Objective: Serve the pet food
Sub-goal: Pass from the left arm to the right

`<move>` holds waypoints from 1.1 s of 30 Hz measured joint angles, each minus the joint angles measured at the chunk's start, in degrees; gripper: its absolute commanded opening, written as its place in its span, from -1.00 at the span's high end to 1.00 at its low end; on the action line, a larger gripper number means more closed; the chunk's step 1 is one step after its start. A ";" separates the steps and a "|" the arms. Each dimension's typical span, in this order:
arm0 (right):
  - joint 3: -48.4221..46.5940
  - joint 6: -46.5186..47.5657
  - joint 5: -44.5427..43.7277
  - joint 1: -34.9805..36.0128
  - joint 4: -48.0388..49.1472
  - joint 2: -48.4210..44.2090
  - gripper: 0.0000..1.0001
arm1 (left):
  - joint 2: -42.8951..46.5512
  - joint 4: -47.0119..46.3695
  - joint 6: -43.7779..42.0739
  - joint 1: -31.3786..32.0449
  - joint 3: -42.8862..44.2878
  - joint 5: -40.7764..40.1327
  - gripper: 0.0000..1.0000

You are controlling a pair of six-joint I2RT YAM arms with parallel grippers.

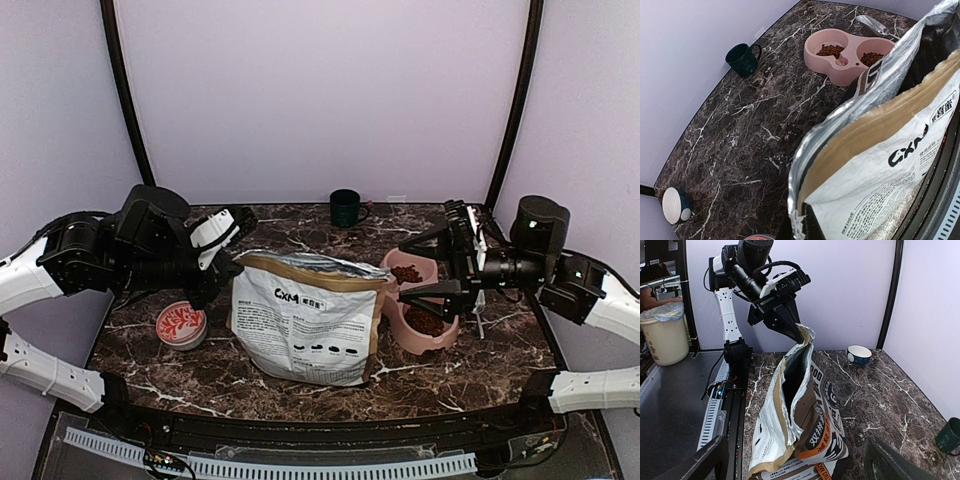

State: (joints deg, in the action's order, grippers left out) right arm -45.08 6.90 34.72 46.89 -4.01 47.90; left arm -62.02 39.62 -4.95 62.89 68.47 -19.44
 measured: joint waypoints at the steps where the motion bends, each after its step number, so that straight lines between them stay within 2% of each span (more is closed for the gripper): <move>1: 0.00 0.22 0.04 0.00 0.22 0.35 -0.87 | 0.00 -0.04 -0.04 0.00 0.00 0.02 1.00; 7: 0.00 0.44 0.87 0.04 2.25 3.93 -0.69 | 0.02 -0.07 -0.22 -0.02 0.00 0.17 1.00; 10: 0.00 -0.07 1.11 0.70 3.50 6.27 -0.54 | 0.02 -0.07 -0.20 -0.02 -0.02 0.20 1.00; 15: -0.04 -0.59 1.27 3.23 5.49 9.77 -0.18 | 0.11 -0.04 -0.20 -0.02 -0.02 0.46 1.00; 25: -0.13 -3.15 3.39 4.42 12.33 12.11 0.22 | 0.11 -0.04 -0.17 -0.02 -0.02 0.59 1.00; 33: -0.13 -3.32 3.58 4.57 13.88 13.09 0.23 | 0.11 -0.02 -0.17 -0.02 0.00 0.59 1.00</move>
State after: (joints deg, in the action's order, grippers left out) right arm -45.21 3.57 38.30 51.46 9.87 60.99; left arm -61.91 39.59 -5.13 62.87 68.47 -18.85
